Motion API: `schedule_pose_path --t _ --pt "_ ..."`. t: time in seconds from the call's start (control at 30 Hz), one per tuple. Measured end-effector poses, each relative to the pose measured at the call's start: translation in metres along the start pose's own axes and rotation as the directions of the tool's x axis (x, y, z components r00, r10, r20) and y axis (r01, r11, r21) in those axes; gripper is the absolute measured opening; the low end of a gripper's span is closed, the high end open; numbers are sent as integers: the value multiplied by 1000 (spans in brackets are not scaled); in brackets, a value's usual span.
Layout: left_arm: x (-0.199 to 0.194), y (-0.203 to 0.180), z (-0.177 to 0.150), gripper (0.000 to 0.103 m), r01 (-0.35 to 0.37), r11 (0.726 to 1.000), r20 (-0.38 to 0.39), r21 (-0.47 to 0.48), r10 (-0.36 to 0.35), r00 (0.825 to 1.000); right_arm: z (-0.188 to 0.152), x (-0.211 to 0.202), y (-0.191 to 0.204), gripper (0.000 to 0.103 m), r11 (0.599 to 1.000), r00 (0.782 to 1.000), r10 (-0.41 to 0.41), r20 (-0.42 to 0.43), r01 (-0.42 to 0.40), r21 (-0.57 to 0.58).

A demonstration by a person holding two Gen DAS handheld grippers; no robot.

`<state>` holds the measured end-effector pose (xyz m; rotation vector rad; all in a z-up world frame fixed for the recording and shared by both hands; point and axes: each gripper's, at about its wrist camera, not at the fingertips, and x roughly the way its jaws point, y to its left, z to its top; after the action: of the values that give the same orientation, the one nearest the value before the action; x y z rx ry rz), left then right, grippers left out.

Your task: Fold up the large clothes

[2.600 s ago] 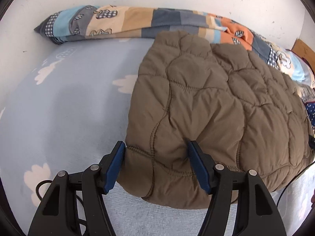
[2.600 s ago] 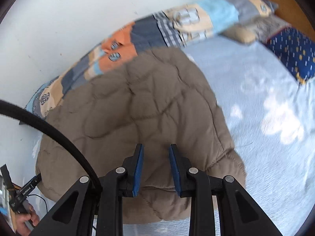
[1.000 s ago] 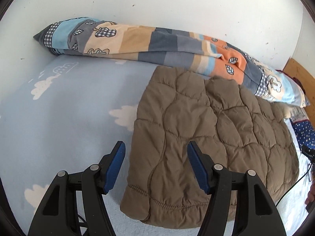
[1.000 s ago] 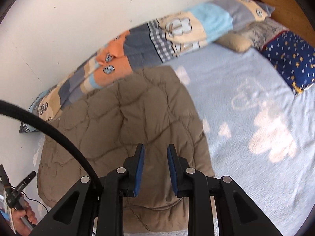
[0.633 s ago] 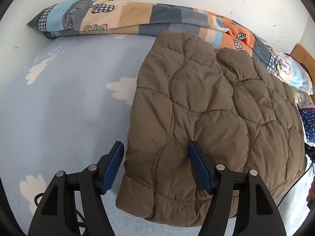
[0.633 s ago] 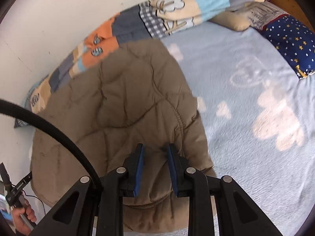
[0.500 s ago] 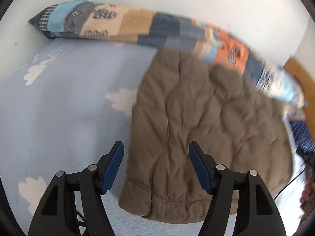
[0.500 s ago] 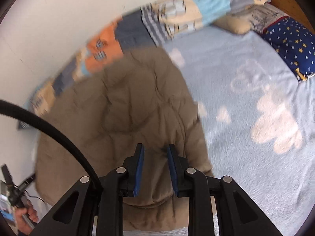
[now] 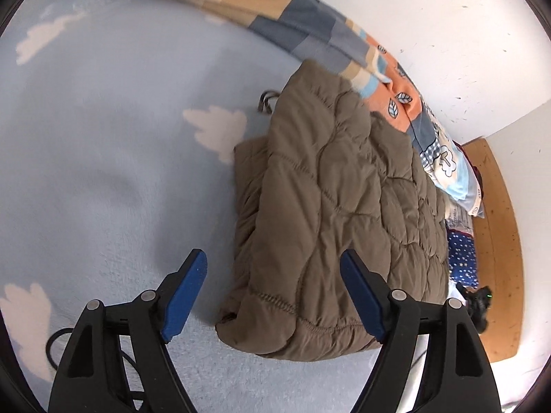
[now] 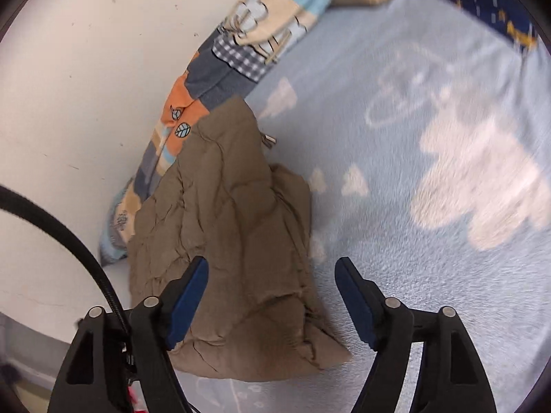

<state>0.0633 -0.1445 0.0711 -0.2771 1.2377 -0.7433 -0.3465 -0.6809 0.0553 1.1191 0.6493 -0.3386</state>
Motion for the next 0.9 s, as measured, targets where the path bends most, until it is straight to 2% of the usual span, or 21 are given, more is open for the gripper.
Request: schedule_pose_path --t 0.17,0.33,0.5,0.6,0.7,0.77,0.9 --pt "7 7 4 79 95 995 -29 -4 -95 995 8 19 -18 93 994 993 113 -27 -113 11" --pt "17 16 19 79 138 990 -48 15 -138 989 18 45 -23 95 995 991 91 -94 -93 -23" --pt "32 42 40 79 155 988 -70 -16 -155 985 28 67 -18 98 992 985 89 -147 -101 -80" --pt "49 57 49 79 229 972 -113 -49 -233 966 32 82 -12 103 987 980 89 -178 -110 -115" --pt "66 64 57 80 273 960 -149 -64 -280 949 32 93 -2 103 980 977 67 -201 -102 -168" --pt "77 67 64 81 320 944 -168 -79 -329 929 32 100 4 103 975 973 72 -219 -115 -189" --pt "92 58 79 84 331 942 -238 -49 -333 912 28 112 14 103 963 966 71 -250 -131 -234"
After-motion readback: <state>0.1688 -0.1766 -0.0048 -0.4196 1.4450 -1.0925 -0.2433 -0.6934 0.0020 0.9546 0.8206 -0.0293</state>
